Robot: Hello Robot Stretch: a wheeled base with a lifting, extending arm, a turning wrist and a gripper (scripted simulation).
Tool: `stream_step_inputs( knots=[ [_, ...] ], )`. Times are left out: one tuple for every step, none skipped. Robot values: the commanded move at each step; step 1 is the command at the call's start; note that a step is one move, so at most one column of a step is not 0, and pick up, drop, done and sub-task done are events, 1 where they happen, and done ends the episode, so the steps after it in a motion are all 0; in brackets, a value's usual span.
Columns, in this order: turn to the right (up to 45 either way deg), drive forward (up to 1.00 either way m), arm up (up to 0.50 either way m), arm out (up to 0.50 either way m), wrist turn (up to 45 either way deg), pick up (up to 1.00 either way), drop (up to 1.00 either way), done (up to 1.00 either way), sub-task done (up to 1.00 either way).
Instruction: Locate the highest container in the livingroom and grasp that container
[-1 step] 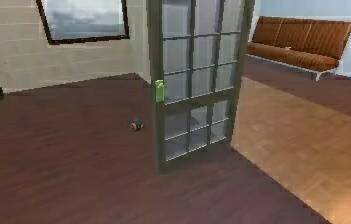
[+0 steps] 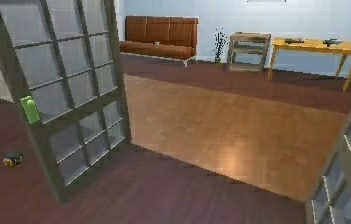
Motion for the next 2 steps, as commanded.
stream_step_inputs(
  knots=[
    [0.0,0.35,0.0,0.0,0.0,0.0,0.0,0.0,0.0],
    [24.0,0.0,0.0,0.0,0.0,0.0,0.0,0.0,0.0]
  ],
)
